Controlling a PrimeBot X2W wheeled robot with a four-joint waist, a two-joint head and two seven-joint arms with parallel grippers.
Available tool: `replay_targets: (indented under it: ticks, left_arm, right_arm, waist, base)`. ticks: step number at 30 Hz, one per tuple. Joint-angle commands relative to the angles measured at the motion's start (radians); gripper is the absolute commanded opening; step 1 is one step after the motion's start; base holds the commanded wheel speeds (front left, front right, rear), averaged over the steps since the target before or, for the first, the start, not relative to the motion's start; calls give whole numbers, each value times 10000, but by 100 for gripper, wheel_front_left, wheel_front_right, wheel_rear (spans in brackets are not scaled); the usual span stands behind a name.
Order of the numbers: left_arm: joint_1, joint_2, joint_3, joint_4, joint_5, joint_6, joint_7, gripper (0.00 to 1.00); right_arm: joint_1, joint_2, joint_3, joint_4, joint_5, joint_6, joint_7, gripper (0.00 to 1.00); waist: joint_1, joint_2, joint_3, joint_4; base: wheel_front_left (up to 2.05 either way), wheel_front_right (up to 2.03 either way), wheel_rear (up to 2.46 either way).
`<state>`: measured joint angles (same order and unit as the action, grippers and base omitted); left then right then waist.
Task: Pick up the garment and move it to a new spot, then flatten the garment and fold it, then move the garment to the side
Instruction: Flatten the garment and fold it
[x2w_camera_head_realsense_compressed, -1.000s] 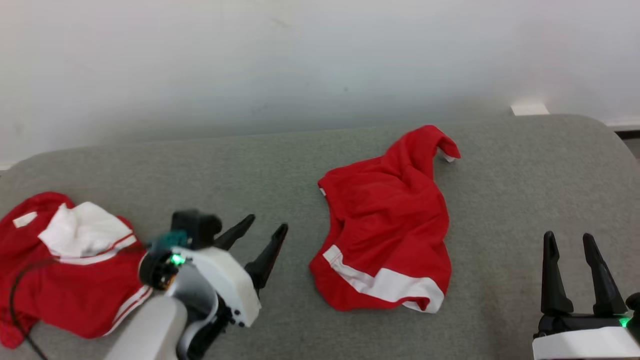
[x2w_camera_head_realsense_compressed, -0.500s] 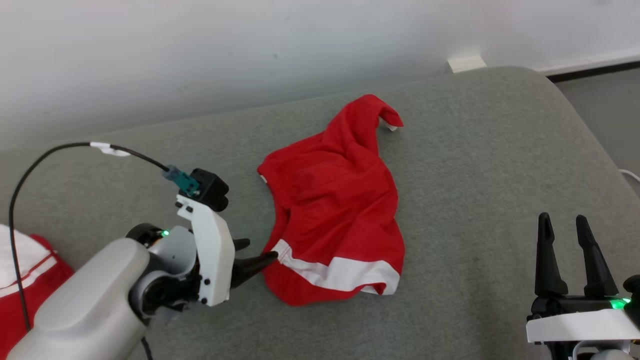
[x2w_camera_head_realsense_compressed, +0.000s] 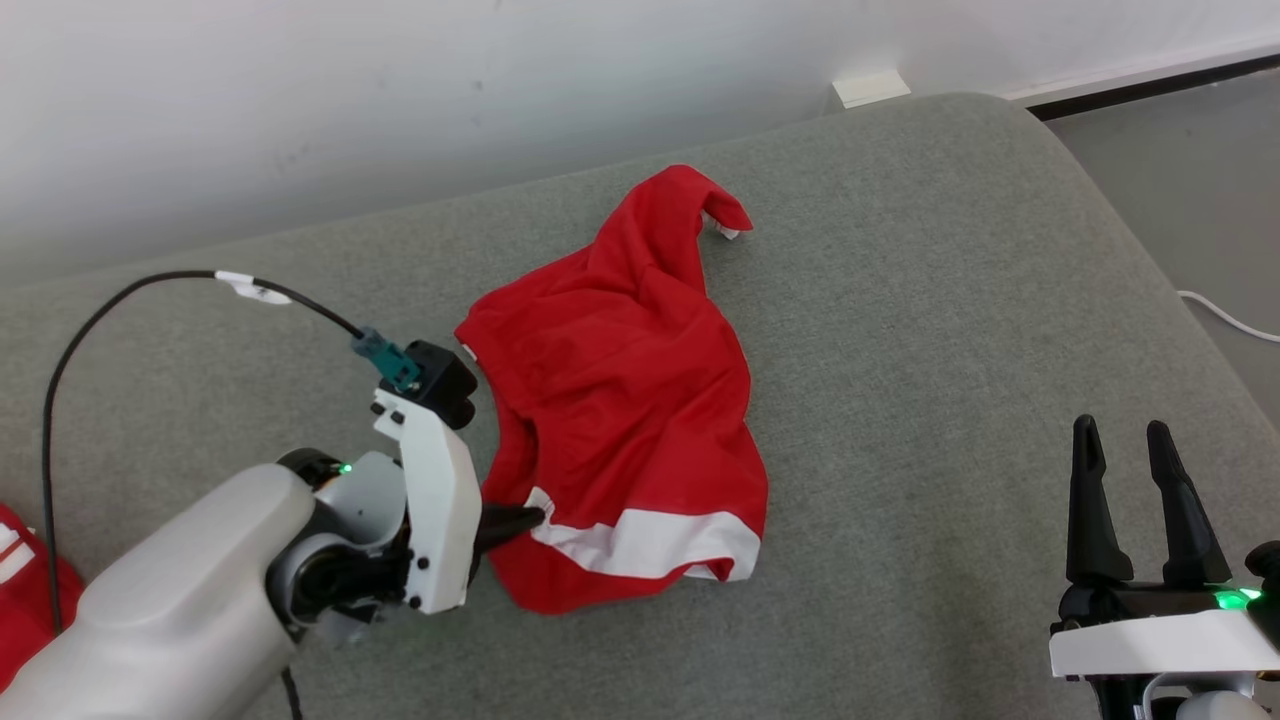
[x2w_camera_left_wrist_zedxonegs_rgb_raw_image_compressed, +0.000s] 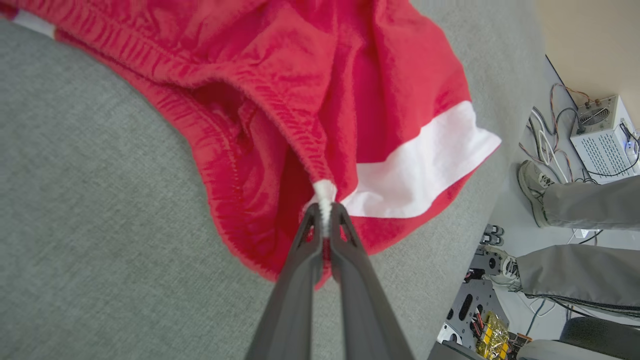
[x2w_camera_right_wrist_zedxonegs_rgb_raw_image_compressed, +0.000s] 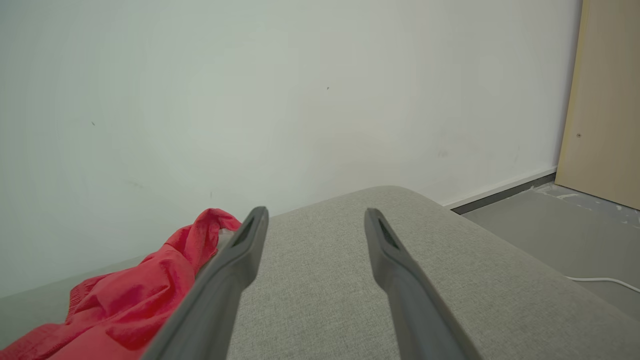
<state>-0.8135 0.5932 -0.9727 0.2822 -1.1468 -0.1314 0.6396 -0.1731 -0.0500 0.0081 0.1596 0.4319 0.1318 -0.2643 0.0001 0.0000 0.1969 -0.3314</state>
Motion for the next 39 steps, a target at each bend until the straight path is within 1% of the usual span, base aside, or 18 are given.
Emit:
replay_targets:
  ticks: [1,6,9,15,16,19,24,27,29,30,31,32,35,39]
  left_arm:
    - [-120,70,-46,15,-215,19,-168,0]
    - [-296,43,27,50,-990,19,-936,0]
    - [-330,241,107,177,-1235,19,-1343,0]
    - [-118,638,163,936,-1010,19,-2491,0]
    - [-118,638,163,936,-1010,19,-2491,0]
    - [146,751,236,1497,-985,19,-2994,0]
    - [718,833,213,2339,-1153,19,-3416,0]
    - [958,841,161,2915,-954,84,-3751,0]
    - [1091,629,200,3193,-1073,88,-3936,0]
    - [1177,501,241,3281,-1232,75,-3940,27]
    - [1216,430,277,3351,-1350,55,-3946,87]
    - [1209,395,325,3417,-1435,46,-4020,100]
    - [1034,376,258,3407,-1159,22,-4416,100]
    - [803,491,342,3050,-634,9,-5431,100]
  right_arm:
    - [-29,-12,-25,40,32,-22,3,100]
    - [140,-11,-96,144,-222,-22,3,100]
    - [219,-11,-81,195,-397,-22,3,100]
    - [402,-13,-49,299,-576,-22,3,100]
    - [402,-13,-49,299,-576,-22,3,100]
    - [490,-13,32,362,-657,-22,3,100]
    - [559,-17,16,426,-762,-22,3,100]
    - [591,-16,-2,438,-822,-22,3,100]
    - [621,-14,23,492,-844,-22,3,100]
    - [626,-14,42,531,-875,-22,3,100]
    - [627,-16,61,564,-904,-22,3,100]
    - [628,-16,84,601,-904,-22,3,100]
    - [644,-14,166,678,-904,-22,3,100]
    - [744,-15,199,753,-886,-22,3,100]
  waist:
    - [-1,0,-77,69]
    - [-1,0,-466,477]
    - [-1,0,-740,813]
    - [-1,0,-1113,1522]
    - [-1,0,-1113,1522]
    - [-1,0,-1195,1769]
    - [-1,0,-1260,1978]
    - [-1,0,-1261,2065]
    - [-1,0,-1277,2142]
    - [-1,0,-1299,2185]
    - [-1,0,-1320,2225]
    - [-1,0,-1352,2269]
    - [-1,0,-1479,2409]
    - [-1,0,-1659,2592]
  base:
    - [0,0,0]
    - [0,0,0]
    - [0,0,0]
    - [0,0,0]
    - [0,0,0]
    - [0,0,0]
    - [0,0,0]
    - [0,0,0]
    - [0,0,0]
    - [0,0,0]
    - [0,0,0]
    - [0,0,0]
    - [0,0,0]
    - [0,0,0]
